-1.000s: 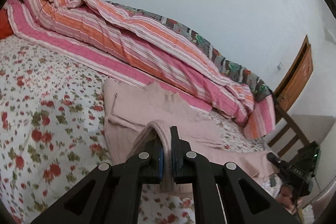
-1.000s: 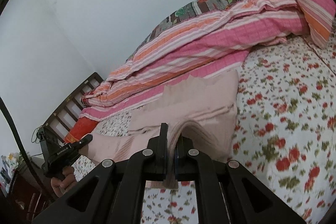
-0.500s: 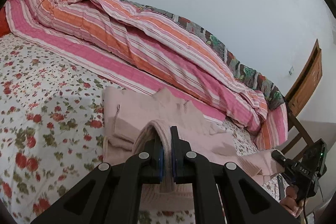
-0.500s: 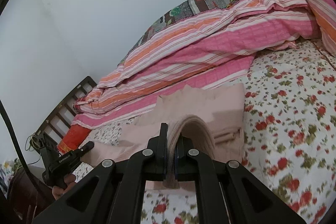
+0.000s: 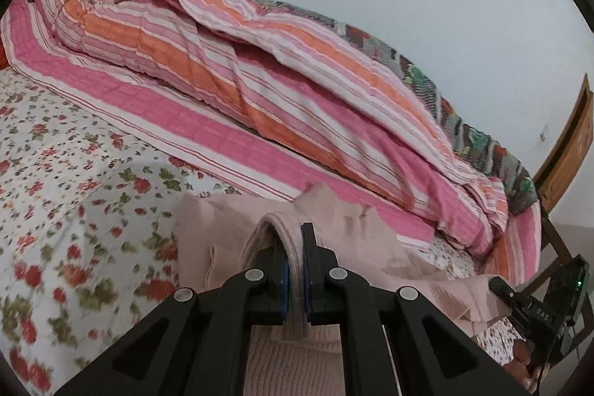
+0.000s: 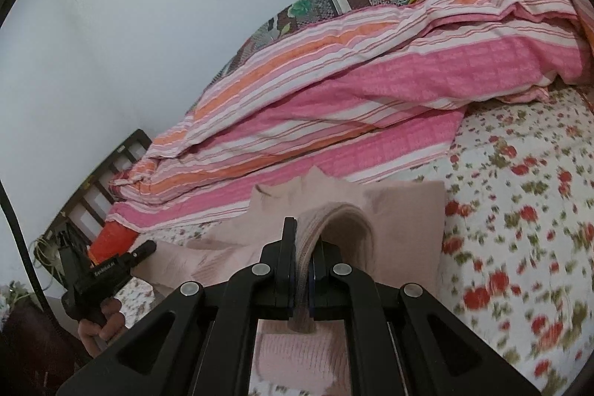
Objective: Fold small clothes
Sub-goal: 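Lay the held hem over onto the collar, open both tools, then move both tools to the folded sweater's side edge and grasp it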
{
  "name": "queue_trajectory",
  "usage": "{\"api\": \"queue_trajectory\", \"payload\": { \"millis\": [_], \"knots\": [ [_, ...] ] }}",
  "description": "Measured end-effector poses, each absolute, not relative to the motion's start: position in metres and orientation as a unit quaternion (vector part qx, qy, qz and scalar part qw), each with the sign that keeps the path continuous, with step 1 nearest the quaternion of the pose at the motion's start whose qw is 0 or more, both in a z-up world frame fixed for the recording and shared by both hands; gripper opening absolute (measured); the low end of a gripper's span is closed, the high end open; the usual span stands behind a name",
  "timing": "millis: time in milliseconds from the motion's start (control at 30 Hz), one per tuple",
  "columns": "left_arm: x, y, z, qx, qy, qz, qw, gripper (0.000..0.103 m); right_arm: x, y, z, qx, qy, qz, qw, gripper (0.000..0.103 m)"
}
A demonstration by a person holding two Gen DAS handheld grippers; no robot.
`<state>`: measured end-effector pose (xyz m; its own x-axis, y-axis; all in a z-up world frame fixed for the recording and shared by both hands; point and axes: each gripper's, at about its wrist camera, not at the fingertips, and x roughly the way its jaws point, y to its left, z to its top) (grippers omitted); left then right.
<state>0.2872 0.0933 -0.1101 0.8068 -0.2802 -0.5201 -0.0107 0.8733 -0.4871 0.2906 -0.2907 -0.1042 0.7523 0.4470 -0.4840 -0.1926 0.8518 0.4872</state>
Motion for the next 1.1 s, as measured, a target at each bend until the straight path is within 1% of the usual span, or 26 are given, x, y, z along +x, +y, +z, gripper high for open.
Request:
{"api": "queue_trajectory", "payload": {
  "millis": [167, 300, 367, 400, 467, 500, 533, 767, 900, 1000, 1033, 1100],
  "knots": [
    [0.319, 0.091, -0.125, -0.245, 0.326, -0.066, 0.911, 0.007, 0.323, -0.291, -0.117, 0.192, 0.328, 0.155, 0.912, 0.005],
    [0.327, 0.088, -0.133, -0.244, 0.335, -0.069, 0.908, 0.007, 0.341, -0.29, -0.128, 0.189, 0.348, 0.143, 0.907, 0.005],
    [0.328, 0.09, -0.137, -0.254, 0.335, -0.086, 0.903, 0.009, 0.345, -0.293, -0.134, 0.201, 0.354, 0.143, 0.902, 0.009],
    [0.328, 0.091, -0.138, -0.264, 0.334, -0.089, 0.901, 0.013, 0.346, -0.296, -0.138, 0.214, 0.357, 0.14, 0.899, 0.011],
    [0.33, 0.096, -0.139, -0.284, 0.341, -0.097, 0.891, 0.04, 0.347, -0.302, -0.145, 0.236, 0.361, 0.144, 0.891, 0.026],
    [0.33, 0.097, -0.139, -0.289, 0.339, -0.101, 0.889, 0.047, 0.346, -0.305, -0.147, 0.242, 0.361, 0.144, 0.889, 0.037],
    [0.329, 0.099, -0.138, -0.294, 0.332, -0.102, 0.89, 0.055, 0.345, -0.306, -0.147, 0.244, 0.361, 0.141, 0.889, 0.042],
    [0.325, 0.1, -0.138, -0.292, 0.33, -0.1, 0.892, 0.055, 0.336, -0.308, -0.139, 0.242, 0.35, 0.135, 0.895, 0.042],
    [0.32, 0.099, -0.133, -0.279, 0.325, -0.097, 0.898, 0.055, 0.327, -0.299, -0.126, 0.189, 0.354, 0.123, 0.908, 0.042],
    [0.317, 0.099, -0.13, -0.278, 0.325, -0.098, 0.899, 0.055, 0.307, -0.297, -0.121, 0.154, 0.351, 0.111, 0.917, 0.044],
    [0.315, 0.099, -0.128, -0.28, 0.327, -0.1, 0.897, 0.055, 0.298, -0.297, -0.12, 0.147, 0.351, 0.108, 0.918, 0.048],
    [0.311, 0.1, -0.125, -0.282, 0.327, -0.104, 0.896, 0.055, 0.283, -0.298, -0.12, 0.141, 0.354, 0.107, 0.918, 0.053]
  ]
}}
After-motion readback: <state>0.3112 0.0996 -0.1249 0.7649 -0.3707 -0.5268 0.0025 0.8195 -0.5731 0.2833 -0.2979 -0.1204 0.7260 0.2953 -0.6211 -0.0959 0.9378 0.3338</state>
